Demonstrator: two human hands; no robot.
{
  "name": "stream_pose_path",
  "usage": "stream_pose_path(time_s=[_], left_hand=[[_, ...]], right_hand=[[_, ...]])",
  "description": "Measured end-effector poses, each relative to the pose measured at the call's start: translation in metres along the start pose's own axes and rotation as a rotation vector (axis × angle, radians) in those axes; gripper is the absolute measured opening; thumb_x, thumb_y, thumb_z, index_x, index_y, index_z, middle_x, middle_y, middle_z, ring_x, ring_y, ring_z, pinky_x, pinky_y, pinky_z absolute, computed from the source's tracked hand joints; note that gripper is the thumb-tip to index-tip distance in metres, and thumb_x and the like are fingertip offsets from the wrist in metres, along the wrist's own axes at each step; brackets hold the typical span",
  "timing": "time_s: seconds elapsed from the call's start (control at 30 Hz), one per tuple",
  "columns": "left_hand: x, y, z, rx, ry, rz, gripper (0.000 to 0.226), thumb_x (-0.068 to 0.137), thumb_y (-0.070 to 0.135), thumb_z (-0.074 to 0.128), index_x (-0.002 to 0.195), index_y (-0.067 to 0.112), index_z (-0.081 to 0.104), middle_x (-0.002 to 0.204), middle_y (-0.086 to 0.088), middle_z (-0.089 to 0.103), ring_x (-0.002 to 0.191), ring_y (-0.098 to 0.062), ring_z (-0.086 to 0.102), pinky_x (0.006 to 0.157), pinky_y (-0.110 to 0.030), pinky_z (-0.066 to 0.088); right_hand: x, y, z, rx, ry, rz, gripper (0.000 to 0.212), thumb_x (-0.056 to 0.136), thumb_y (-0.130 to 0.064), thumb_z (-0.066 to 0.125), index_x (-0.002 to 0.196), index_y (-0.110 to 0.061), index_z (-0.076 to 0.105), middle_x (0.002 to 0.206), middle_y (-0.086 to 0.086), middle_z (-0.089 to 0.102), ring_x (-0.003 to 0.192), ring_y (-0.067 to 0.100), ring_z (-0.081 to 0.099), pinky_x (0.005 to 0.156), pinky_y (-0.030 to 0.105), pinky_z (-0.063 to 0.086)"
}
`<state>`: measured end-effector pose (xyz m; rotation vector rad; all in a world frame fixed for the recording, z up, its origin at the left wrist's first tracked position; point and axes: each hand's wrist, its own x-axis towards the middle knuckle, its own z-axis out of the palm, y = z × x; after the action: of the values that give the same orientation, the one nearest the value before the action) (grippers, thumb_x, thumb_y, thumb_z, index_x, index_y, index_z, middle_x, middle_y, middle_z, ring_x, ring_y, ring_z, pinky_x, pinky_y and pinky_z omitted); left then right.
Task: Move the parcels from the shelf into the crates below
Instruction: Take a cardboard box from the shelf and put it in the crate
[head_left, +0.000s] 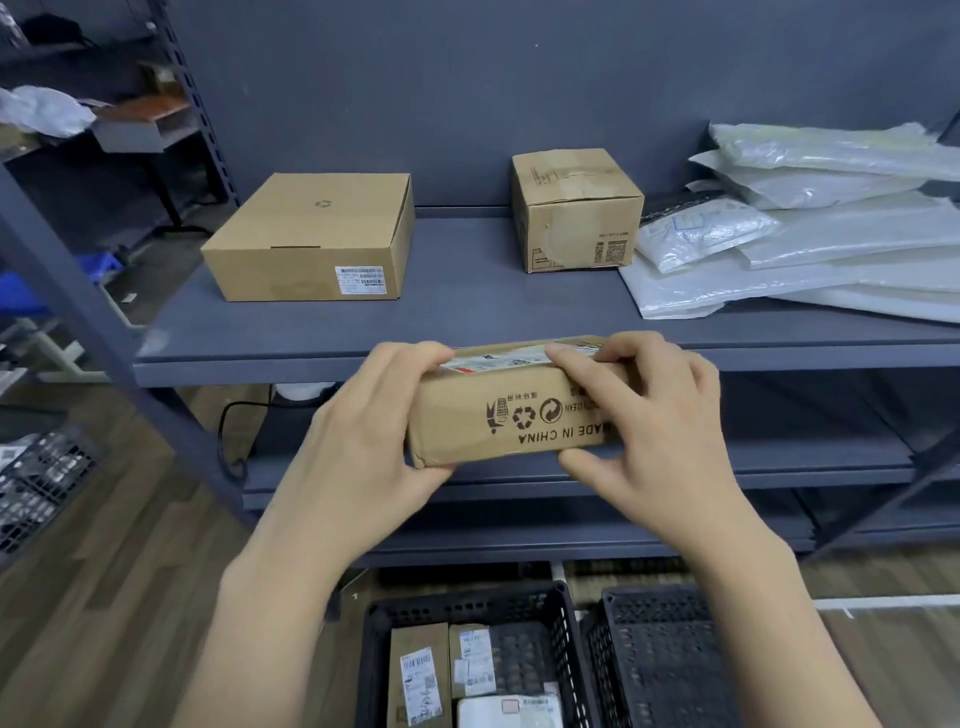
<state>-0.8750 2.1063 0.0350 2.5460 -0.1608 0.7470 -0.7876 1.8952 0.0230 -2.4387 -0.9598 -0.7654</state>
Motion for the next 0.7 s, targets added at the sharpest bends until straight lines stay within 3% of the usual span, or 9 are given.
stream_pose_path(time_s=[0.1,0.2,0.33,0.4,0.5,0.6,0.63,0.7], left_hand=[[-0.001,-0.006,-0.003,-0.04,-0.017,-0.017,0.064,0.063,0.008,0.078,0.109,0.033,0.043,0.105,0.019,0.045,0.092,0.003,0.045,0.071,-0.011,0.038],[-0.005,-0.014,-0.008,-0.099,0.005,-0.106,0.063,0.06,0.002,0.076,0.097,0.037,0.039,0.1,0.018,0.047,0.097,0.009,0.045,0.073,-0.006,0.038],[-0.008,-0.026,-0.014,-0.221,0.062,-0.231,0.072,0.053,-0.001,0.077,0.09,0.045,0.037,0.107,0.023,0.052,0.104,0.008,0.048,0.071,0.0,0.037],[-0.009,-0.031,-0.014,-0.257,0.063,-0.228,0.078,0.052,-0.004,0.079,0.09,0.049,0.036,0.109,0.022,0.053,0.108,0.002,0.052,0.074,-0.003,0.04],[-0.01,-0.037,-0.013,-0.258,0.044,-0.21,0.079,0.053,-0.001,0.081,0.092,0.051,0.035,0.113,0.022,0.052,0.11,0.002,0.051,0.076,-0.004,0.04],[-0.01,-0.045,-0.012,-0.143,0.022,-0.204,0.074,0.055,-0.001,0.079,0.095,0.043,0.036,0.118,0.016,0.047,0.107,0.003,0.046,0.081,-0.003,0.034],[-0.01,-0.047,-0.011,-0.071,0.015,-0.181,0.069,0.057,0.001,0.079,0.099,0.038,0.039,0.122,0.012,0.044,0.111,-0.001,0.043,0.088,-0.007,0.032],[-0.009,-0.05,-0.011,0.068,0.0,-0.145,0.061,0.062,0.012,0.079,0.112,0.026,0.047,0.131,0.006,0.04,0.123,-0.011,0.036,0.101,-0.029,0.033]], right_hand=[[0.001,0.007,0.001,0.035,-0.018,-0.026,0.073,0.066,-0.035,0.057,0.138,-0.022,0.049,0.122,0.006,0.051,0.112,0.018,0.044,0.098,0.029,0.022],[-0.003,0.024,0.004,0.087,-0.007,0.028,0.093,0.067,-0.038,0.067,0.147,-0.017,0.024,0.14,0.004,0.038,0.129,0.018,0.035,0.109,0.035,0.024],[-0.008,0.036,-0.003,0.491,0.0,0.259,0.102,0.077,-0.052,0.068,0.146,-0.036,-0.006,0.147,-0.017,0.016,0.138,-0.006,0.014,0.108,0.006,0.013],[-0.01,0.038,-0.005,0.545,-0.049,0.292,0.099,0.078,-0.041,0.074,0.143,-0.041,-0.001,0.15,-0.02,0.017,0.14,-0.007,0.014,0.109,0.005,0.014],[-0.01,0.034,0.001,0.545,-0.121,0.199,0.087,0.079,-0.014,0.075,0.14,-0.045,0.021,0.152,-0.018,0.027,0.141,0.0,0.022,0.113,0.02,0.023],[-0.01,0.03,0.005,0.6,-0.107,0.172,0.072,0.075,-0.005,0.077,0.13,-0.037,0.043,0.143,-0.022,0.04,0.137,0.0,0.032,0.107,0.011,0.027],[-0.009,0.028,0.004,0.602,-0.091,0.161,0.069,0.074,-0.007,0.077,0.128,-0.035,0.045,0.139,-0.023,0.042,0.135,0.0,0.035,0.106,0.01,0.027],[-0.007,0.023,0.003,0.559,-0.044,0.108,0.066,0.071,-0.009,0.072,0.128,-0.03,0.045,0.131,-0.022,0.046,0.129,0.001,0.041,0.103,0.01,0.029]])
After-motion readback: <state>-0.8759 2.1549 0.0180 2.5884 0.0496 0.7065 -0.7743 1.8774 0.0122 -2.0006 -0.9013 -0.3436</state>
